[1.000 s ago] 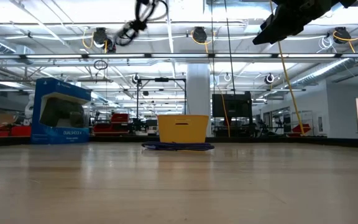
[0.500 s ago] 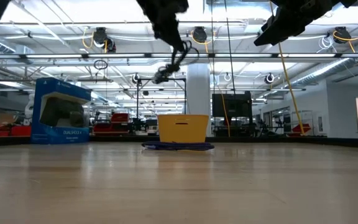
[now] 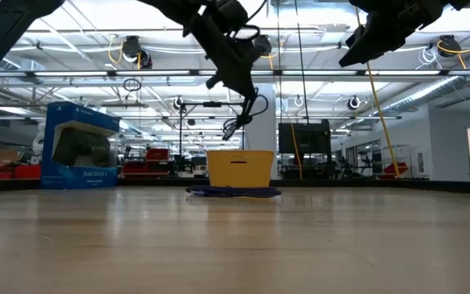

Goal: Pick and place USB-C Cables
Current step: Put the black charger cable into the yellow bin

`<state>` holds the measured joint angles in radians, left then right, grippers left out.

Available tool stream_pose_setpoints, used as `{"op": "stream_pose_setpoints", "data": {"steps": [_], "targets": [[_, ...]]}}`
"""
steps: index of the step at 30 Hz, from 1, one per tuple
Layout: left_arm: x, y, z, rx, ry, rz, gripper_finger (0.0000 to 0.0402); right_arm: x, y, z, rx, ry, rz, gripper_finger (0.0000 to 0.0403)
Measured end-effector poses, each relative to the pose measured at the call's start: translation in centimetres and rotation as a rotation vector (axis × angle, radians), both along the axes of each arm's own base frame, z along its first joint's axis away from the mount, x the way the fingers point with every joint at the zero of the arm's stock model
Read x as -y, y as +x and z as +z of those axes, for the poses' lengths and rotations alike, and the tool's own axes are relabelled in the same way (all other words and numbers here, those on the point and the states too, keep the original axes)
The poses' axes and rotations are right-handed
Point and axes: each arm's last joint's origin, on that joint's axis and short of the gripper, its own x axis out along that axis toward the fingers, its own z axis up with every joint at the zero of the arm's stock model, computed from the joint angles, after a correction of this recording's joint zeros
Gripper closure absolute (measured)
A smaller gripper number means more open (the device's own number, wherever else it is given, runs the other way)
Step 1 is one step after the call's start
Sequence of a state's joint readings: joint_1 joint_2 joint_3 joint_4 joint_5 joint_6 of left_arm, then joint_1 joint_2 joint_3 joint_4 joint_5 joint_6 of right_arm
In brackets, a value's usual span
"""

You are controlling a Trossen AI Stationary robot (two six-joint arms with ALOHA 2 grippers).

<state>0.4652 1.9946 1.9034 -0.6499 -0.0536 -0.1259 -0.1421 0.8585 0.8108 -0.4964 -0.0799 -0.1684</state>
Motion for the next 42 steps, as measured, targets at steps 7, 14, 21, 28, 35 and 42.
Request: {"op": "stream_pose_setpoints", "data": {"steps": [7, 14, 21, 28, 35, 42], "targets": [[-1.0, 0.6, -2.6, 0.012, -0.129, 0.261, 0.0367, 0.0, 0.0, 0.0, -0.003, 0.022, -0.016, 0.0399], [-0.8, 1.3, -3.8, 0.009, -0.145, 0.316, 0.0390, 0.0, -0.1, -0.1, -0.009, 0.024, -0.016, 0.0399], [-0.6, 1.4, -3.7, 0.006, -0.119, 0.335, 0.0370, 0.0, 0.0, 0.0, 0.001, 0.016, -0.013, 0.0399], [-0.7, 1.3, -3.6, 0.012, -0.115, 0.369, 0.0392, 0.0, 0.0, 0.0, 0.000, 0.018, -0.014, 0.0399], [-0.7, 1.3, -3.7, 0.019, -0.118, 0.393, 0.0367, 0.0, 0.0, 0.0, 0.000, 0.018, -0.014, 0.0399], [-0.6, 1.3, -3.7, 0.018, -0.113, 0.403, 0.0391, 0.0, 0.0, 0.0, -0.001, 0.018, -0.014, 0.0399]]}}
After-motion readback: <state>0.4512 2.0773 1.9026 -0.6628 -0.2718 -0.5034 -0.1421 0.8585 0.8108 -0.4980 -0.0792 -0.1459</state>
